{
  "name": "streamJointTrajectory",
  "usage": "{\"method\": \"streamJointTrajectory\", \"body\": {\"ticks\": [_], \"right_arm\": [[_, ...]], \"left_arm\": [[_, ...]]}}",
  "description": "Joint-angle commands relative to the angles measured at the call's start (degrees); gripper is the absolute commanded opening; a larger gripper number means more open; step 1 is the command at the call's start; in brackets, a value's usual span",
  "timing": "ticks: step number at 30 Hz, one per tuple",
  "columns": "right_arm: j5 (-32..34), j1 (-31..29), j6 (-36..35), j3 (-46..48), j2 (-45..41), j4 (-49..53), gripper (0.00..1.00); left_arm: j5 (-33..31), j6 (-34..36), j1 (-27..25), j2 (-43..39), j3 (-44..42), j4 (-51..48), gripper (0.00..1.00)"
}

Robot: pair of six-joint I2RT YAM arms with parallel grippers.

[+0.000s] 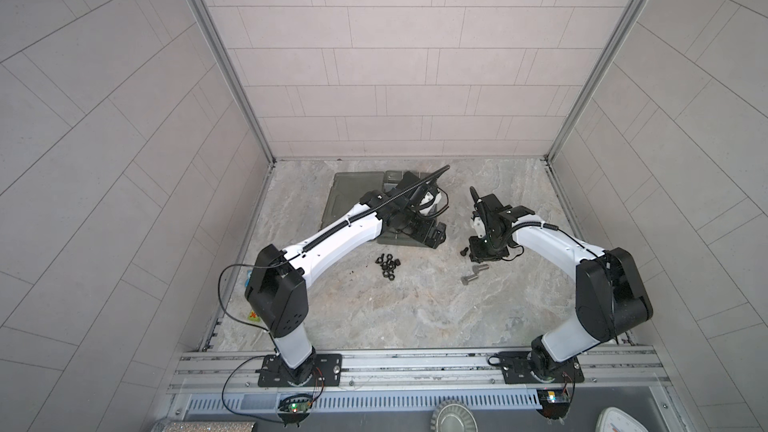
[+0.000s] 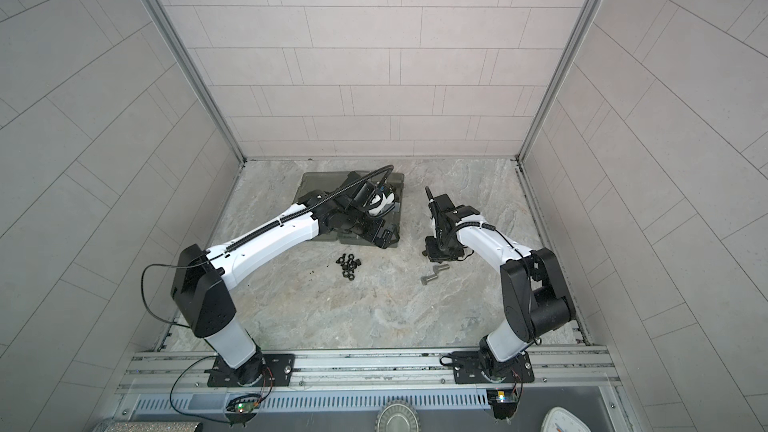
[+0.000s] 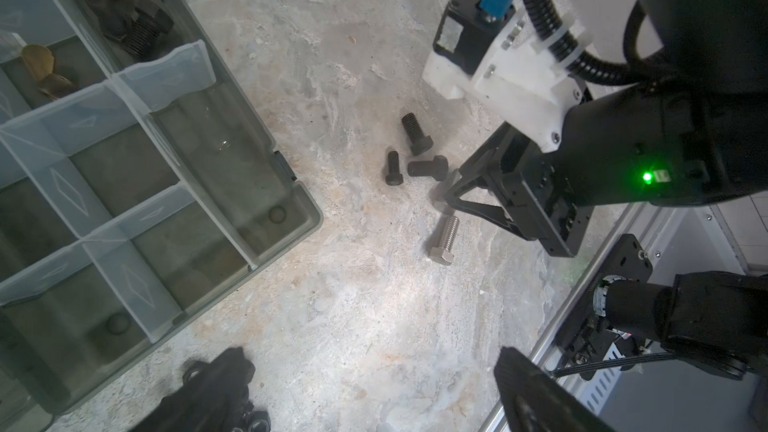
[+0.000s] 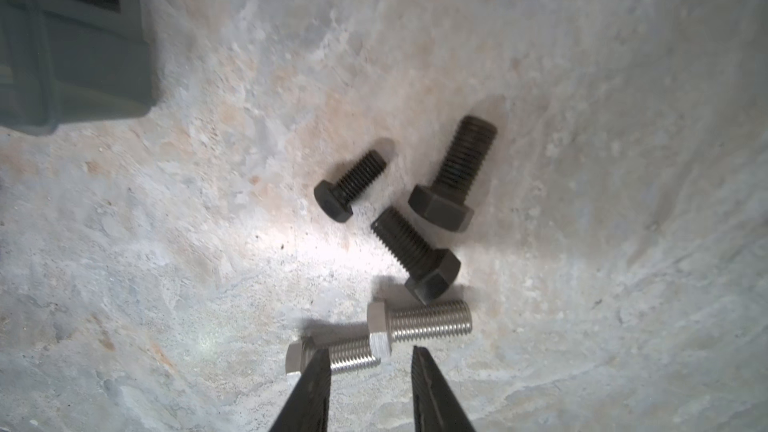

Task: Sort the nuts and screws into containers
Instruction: 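Move the right gripper over the steel bolt and lower onto it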

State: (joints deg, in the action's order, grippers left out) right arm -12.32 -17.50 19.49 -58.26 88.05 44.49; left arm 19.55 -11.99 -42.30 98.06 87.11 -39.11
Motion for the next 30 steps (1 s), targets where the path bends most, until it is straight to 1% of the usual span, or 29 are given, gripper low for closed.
{"method": "streamJointTrajectory", "body": {"ticks": [1,2,7,10,14,20,24,30], "right_arm": [[3.6,0.0,4.7,2.4,-3.3,-0.2,0.34],[4.8,0.1,5.8,2.8,-3.4,0.5,0.34],[6.5,0.6,10.9,3.9,-4.2,1.6,0.35],[7.6,1.3,15.3,3.3,-4.2,2.9,0.43],[5.9,2.4,20.0,2.5,-2.9,3.1,0.45],[1.6,3.4,25.7,4.5,0.2,-1.6,0.44],[-2.2,3.9,28.1,5.8,2.3,-5.6,0.41],[-2.4,4.0,29.6,6.6,3.4,-6.8,0.39]], "left_arm": [[-1.2,-0.2,0.1,-0.4,0.9,0.2,1.00],[-1.3,-0.4,0.1,-0.4,0.8,0.4,1.00],[-1.5,-0.8,-0.3,0.1,1.5,0.6,1.00],[-2.1,-0.6,-0.4,0.3,2.2,-0.1,1.00],[-2.4,0.3,-0.4,0.2,2.6,-1.4,1.00],[-2.7,1.3,-0.4,0.5,3.2,-3.1,1.00],[-3.5,2.6,-0.4,0.1,3.2,-4.6,1.00],[-4.1,4.0,-0.4,-0.4,2.6,-5.5,1.00]]}}
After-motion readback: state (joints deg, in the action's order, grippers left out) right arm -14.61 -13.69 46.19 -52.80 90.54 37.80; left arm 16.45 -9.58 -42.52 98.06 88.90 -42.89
